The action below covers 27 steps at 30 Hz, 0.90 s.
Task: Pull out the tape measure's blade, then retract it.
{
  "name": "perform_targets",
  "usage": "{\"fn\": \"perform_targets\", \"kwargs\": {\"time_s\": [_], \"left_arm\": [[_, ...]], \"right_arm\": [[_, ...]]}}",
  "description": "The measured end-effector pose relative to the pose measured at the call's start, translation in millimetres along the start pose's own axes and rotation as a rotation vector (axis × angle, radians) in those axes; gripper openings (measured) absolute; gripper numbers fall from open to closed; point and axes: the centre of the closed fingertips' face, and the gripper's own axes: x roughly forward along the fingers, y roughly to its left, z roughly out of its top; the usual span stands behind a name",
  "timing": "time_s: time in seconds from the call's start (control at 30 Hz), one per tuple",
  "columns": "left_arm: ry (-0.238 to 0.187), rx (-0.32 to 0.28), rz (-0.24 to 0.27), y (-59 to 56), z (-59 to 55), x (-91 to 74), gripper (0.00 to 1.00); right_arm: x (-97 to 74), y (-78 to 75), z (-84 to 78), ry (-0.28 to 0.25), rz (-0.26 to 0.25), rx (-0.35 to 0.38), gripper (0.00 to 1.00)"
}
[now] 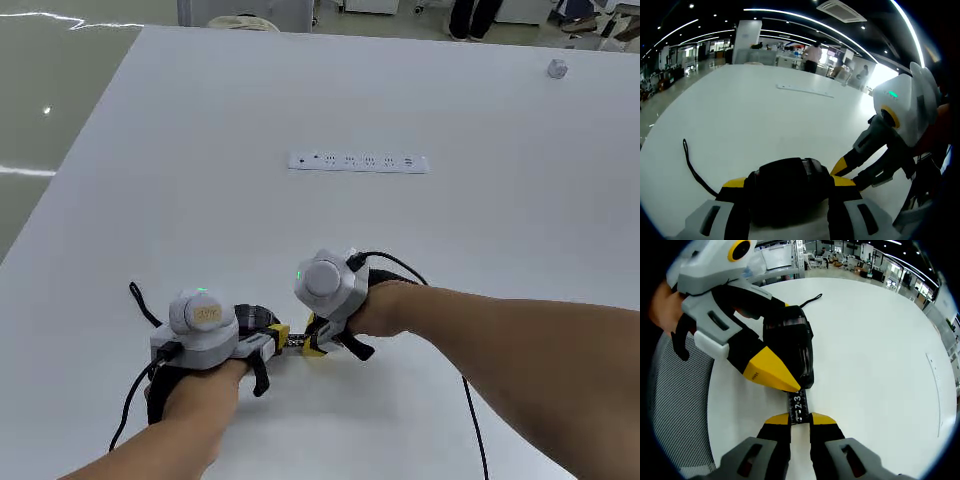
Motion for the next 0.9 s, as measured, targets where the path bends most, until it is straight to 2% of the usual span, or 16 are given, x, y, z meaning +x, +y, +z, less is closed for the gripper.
{"fn": "perform_targets", "kwargs": {"time_s": [0.1,0.17,0.37,0.63,0.83,0.9], "left_arm": [[-0.004,-0.012,-0.008,1.5,1.1,-0.4,0.59],[-0.001,-0.015,-0.014,1.4,1.2,-0.5,0.59],[-0.001,-0.014,-0.019,0.4,0.7,-1.2,0.59],[-0.003,-0.017,-0.029,-0.1,-0.3,-2.8,0.59],[-0.001,-0.018,-0.034,-0.1,-1.3,-3.1,0.59],[-0.002,-0.015,-0.034,-0.2,-1.7,-3.3,0.59]], "right_arm": [[-0.1,0.4,1.5,-0.02,0.009,0.005,0.13],[0.8,1.1,4.1,-0.053,0.022,0.042,0.13],[8.3,3.7,14.3,-0.042,0.016,0.0,0.13],[11.0,3.2,19.1,-0.063,0.023,0.007,0.13],[12.4,5.5,25.5,-0.098,0.037,0.012,0.14],[13.0,7.2,26.9,-0.099,0.039,-0.031,0.15]]}}
